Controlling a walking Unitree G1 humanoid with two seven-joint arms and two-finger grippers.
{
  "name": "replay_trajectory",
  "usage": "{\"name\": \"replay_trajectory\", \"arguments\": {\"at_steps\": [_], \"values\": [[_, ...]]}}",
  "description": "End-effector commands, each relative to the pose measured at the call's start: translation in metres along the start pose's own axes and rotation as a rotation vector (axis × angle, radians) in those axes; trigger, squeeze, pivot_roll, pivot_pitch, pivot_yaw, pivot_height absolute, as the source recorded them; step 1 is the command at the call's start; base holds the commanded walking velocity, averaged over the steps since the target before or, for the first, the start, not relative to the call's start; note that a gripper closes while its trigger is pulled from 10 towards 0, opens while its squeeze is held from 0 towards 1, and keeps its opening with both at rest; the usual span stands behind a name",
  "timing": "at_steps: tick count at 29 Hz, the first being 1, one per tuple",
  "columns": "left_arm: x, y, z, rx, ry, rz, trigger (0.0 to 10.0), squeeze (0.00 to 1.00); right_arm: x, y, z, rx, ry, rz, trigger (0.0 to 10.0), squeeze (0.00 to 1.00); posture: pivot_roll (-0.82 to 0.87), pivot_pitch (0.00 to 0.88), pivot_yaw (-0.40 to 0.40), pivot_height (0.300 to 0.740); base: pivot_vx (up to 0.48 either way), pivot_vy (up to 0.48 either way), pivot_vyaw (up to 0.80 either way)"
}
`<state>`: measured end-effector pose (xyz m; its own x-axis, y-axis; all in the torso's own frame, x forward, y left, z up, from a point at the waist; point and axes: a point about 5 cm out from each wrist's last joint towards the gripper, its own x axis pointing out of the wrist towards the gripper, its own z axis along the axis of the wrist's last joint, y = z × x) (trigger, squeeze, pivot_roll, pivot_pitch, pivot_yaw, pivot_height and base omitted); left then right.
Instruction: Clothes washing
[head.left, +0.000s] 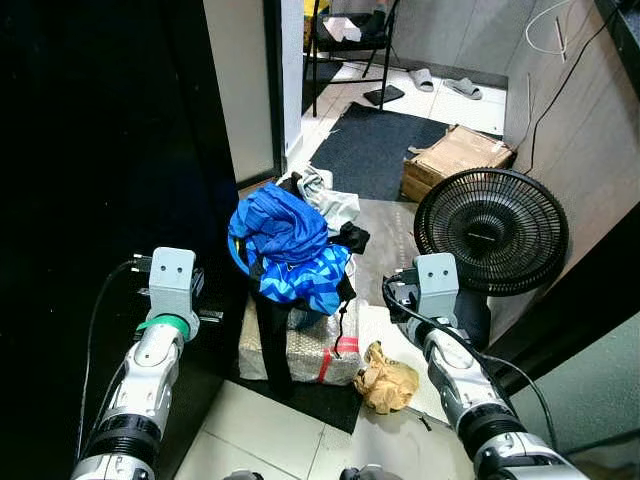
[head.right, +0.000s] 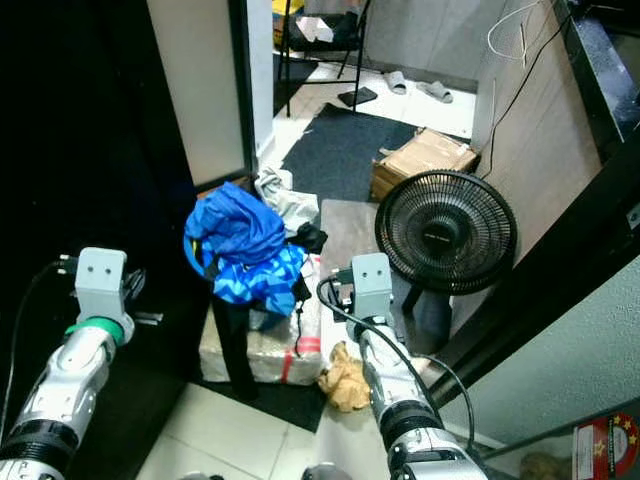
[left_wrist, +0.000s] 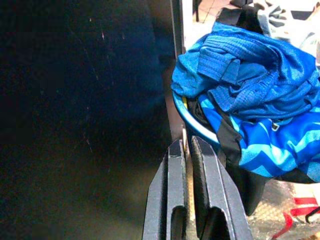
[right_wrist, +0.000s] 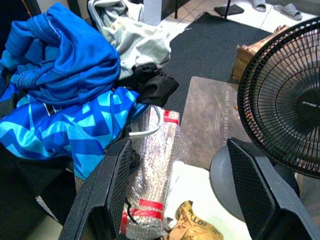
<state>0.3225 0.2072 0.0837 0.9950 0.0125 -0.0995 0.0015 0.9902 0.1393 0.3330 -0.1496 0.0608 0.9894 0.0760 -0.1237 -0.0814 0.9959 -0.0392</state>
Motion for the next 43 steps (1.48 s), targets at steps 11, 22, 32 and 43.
{"name": "replay_trajectory", "arguments": {"at_steps": [11,22,32,43], "values": [[-0.004,0.005,-0.002,0.009,0.012,0.019,10.0,0.0,0.0,-0.003,-0.003,0.016,0.016,-0.015,10.0,0.0,0.11,0.089,0.0,0.74,0.0,0.0,0.0],[-0.004,0.005,-0.004,0.002,0.02,0.016,10.0,0.0,0.001,-0.005,0.003,0.02,-0.01,-0.022,10.0,0.0,0.08,0.082,0.009,0.74,0.0,0.0,0.0],[-0.004,-0.002,-0.003,-0.008,0.017,0.013,10.0,0.0,0.001,-0.005,0.002,0.019,-0.006,-0.019,10.0,0.0,0.07,0.091,-0.003,0.74,0.0,0.0,0.0],[-0.005,0.002,-0.003,-0.008,0.013,0.024,10.0,0.0,0.004,-0.002,0.006,0.007,-0.014,0.003,10.0,0.0,0.04,0.067,-0.002,0.74,0.0,0.0,0.0]]}}
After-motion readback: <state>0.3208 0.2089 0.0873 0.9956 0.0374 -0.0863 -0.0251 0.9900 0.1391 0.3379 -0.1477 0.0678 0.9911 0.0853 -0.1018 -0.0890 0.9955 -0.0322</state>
